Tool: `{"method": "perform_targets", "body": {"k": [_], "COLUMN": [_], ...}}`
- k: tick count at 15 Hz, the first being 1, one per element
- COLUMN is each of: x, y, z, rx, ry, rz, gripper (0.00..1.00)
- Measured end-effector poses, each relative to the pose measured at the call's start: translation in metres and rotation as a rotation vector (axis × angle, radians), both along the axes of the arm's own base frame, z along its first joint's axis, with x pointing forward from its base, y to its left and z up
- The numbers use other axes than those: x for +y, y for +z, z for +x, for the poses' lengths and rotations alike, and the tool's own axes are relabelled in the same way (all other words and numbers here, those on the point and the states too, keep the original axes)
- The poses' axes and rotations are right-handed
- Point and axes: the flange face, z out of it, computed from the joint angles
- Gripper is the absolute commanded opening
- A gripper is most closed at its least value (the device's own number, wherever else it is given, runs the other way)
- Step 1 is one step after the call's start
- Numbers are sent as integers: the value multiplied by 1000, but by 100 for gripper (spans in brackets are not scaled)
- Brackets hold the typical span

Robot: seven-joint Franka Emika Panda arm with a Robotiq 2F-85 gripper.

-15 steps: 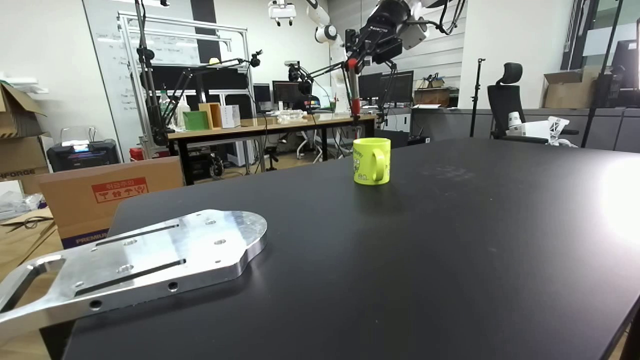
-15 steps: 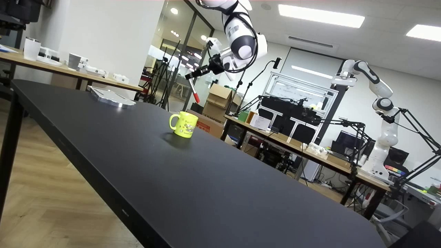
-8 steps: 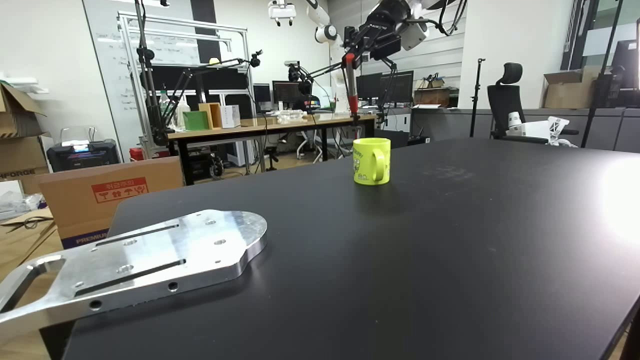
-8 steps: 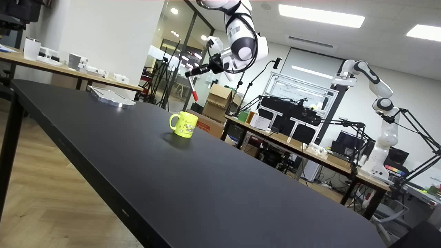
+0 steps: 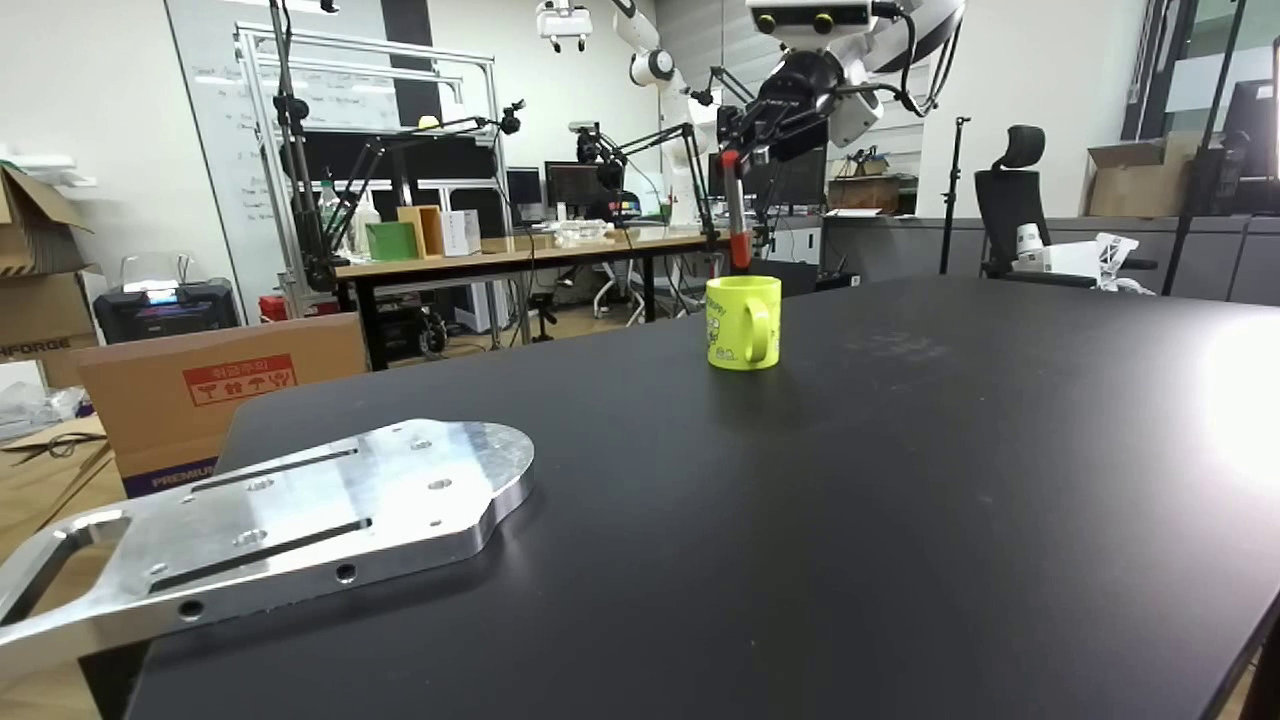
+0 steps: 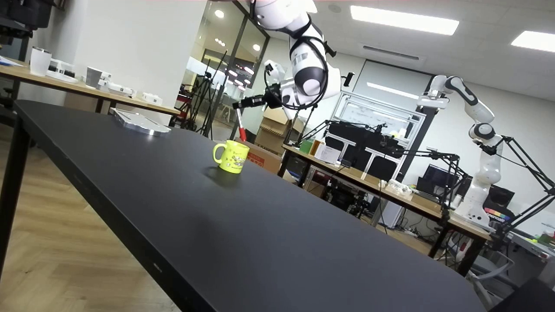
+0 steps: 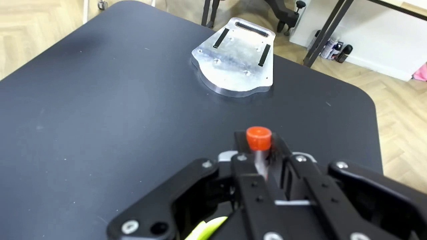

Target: Place the red marker inside the yellow mug

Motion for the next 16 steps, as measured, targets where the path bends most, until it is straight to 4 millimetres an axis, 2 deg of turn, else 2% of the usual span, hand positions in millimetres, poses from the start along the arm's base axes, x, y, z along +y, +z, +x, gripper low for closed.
{"method": "perform_targets", "body": {"k": [6,10,11,13,16], "x": [-17,-28,-29,-29,-26], "y": [-33,-66,-74,-86,-80], "z": [-3,-7,-8,-11,-10], "rx": [67,119,131,146,137], "ry": [-39,-60,-63,-62,-52], "rz": [23,28,30,33,42], "gripper": [5,5,45,52,72]}}
